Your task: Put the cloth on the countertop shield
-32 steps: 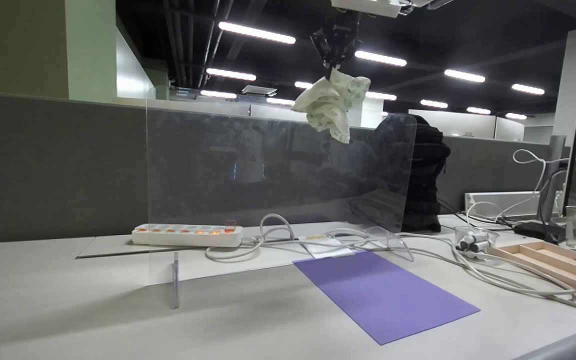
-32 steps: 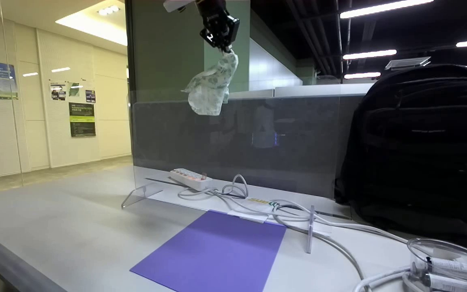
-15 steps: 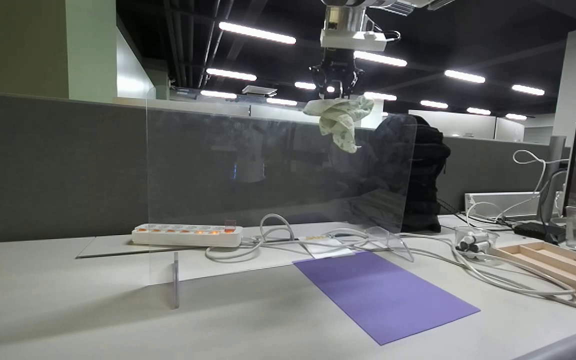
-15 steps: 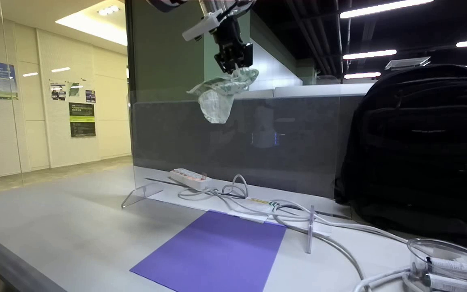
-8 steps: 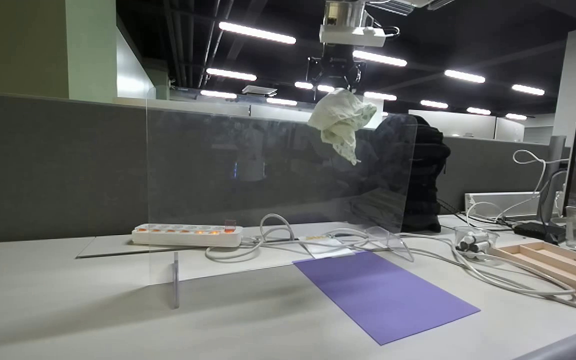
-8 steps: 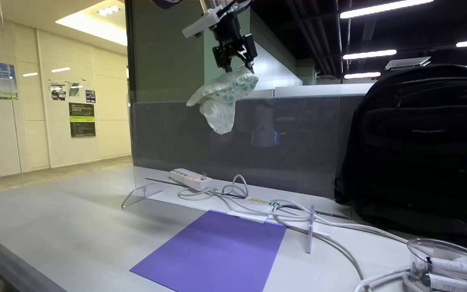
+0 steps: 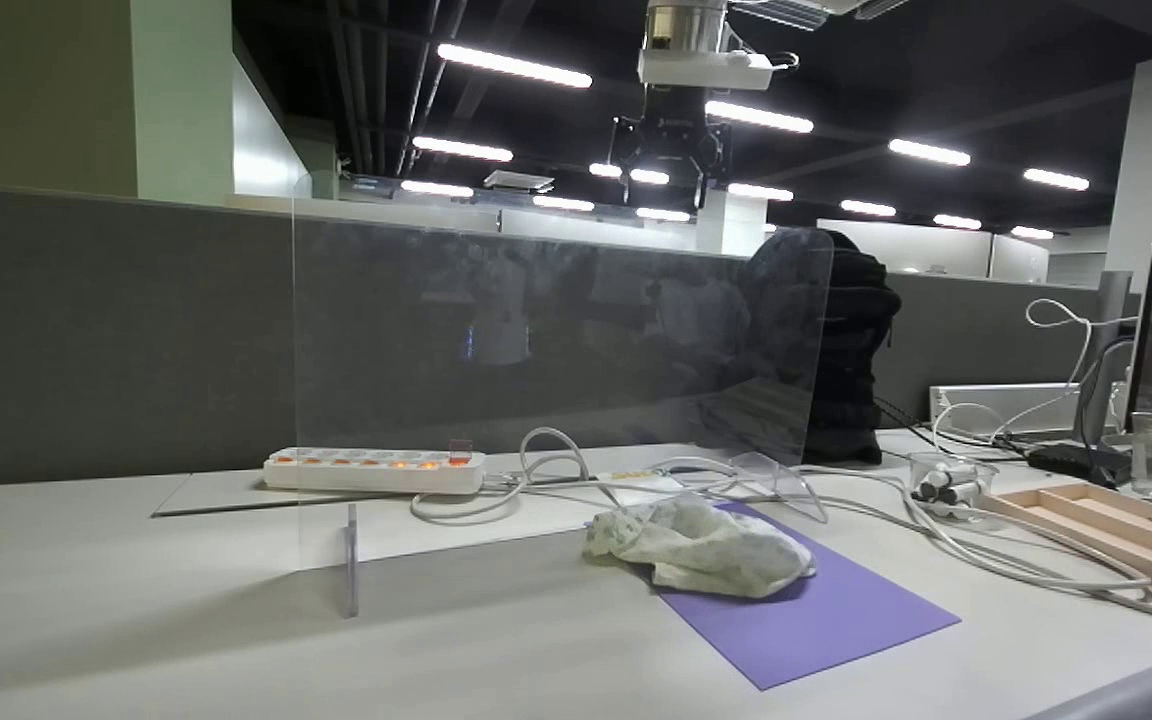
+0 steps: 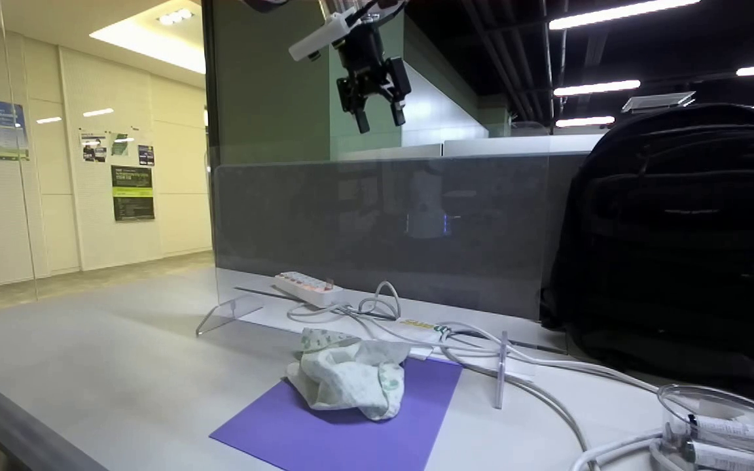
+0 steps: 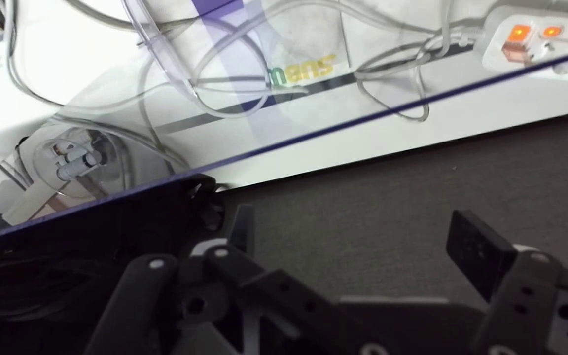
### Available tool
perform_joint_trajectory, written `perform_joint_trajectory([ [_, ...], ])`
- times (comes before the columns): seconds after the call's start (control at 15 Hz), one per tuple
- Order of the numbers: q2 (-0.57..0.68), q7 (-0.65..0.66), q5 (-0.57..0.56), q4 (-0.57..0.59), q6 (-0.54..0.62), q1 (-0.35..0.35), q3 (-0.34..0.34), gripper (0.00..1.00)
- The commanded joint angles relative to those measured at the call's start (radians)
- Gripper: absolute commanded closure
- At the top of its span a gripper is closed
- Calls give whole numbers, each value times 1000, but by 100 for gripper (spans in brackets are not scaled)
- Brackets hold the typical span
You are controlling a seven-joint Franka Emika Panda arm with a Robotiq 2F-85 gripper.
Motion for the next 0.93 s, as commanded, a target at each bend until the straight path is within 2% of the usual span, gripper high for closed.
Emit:
perform_joint_trajectory([
  [0.0,-28,-70,-4,-45,-46,24,4,0],
  [0.27,-53,-141,-38,-103,30,38,7,0],
  [0.53,-55,-162,-28,-92,76,36,7,0],
  [0.87,-154,-239,10,-77,-101,54,34,0],
])
